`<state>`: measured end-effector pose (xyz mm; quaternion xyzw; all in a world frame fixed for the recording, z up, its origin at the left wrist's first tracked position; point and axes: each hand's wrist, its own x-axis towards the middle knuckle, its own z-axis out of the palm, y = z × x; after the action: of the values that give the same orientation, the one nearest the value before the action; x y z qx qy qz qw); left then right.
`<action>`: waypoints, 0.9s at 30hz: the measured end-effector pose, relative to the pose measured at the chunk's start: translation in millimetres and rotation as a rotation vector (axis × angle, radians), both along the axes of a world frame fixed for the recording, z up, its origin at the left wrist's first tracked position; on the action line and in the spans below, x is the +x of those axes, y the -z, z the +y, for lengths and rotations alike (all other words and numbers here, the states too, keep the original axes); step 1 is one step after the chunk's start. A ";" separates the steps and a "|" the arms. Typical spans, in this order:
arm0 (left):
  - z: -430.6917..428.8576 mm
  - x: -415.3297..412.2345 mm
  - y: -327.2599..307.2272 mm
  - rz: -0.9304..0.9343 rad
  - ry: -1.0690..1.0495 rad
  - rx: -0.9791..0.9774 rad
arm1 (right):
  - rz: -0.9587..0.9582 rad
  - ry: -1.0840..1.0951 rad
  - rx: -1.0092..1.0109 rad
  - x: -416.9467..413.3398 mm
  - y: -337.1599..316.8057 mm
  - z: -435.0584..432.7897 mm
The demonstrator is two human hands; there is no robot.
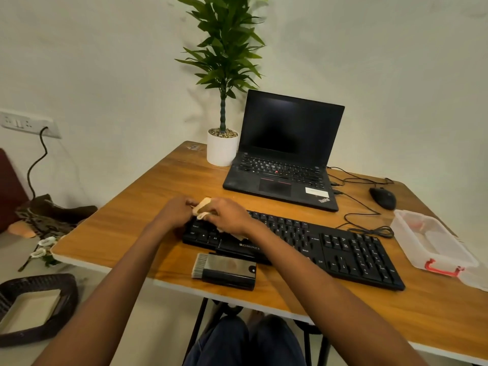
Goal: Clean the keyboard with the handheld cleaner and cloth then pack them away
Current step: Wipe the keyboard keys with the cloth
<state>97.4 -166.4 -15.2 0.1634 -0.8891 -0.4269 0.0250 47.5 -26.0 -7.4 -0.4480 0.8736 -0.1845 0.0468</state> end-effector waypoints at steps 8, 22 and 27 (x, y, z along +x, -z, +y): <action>3.7 -6.6 2.1 -0.035 -0.027 0.006 | -0.259 -0.145 0.070 17.7 -22.1 71.3; 84.8 -11.5 -22.0 -0.003 0.250 -0.459 | -0.425 0.309 -0.018 43.6 -27.7 262.6; 131.2 -17.4 -34.6 0.025 0.382 -0.474 | -0.394 0.473 -0.031 50.6 -25.7 296.4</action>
<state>80.0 -35.2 19.4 -0.0225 -0.9781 -0.2066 -0.0076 98.2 270.3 18.3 -0.1884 0.9247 -0.2871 0.1643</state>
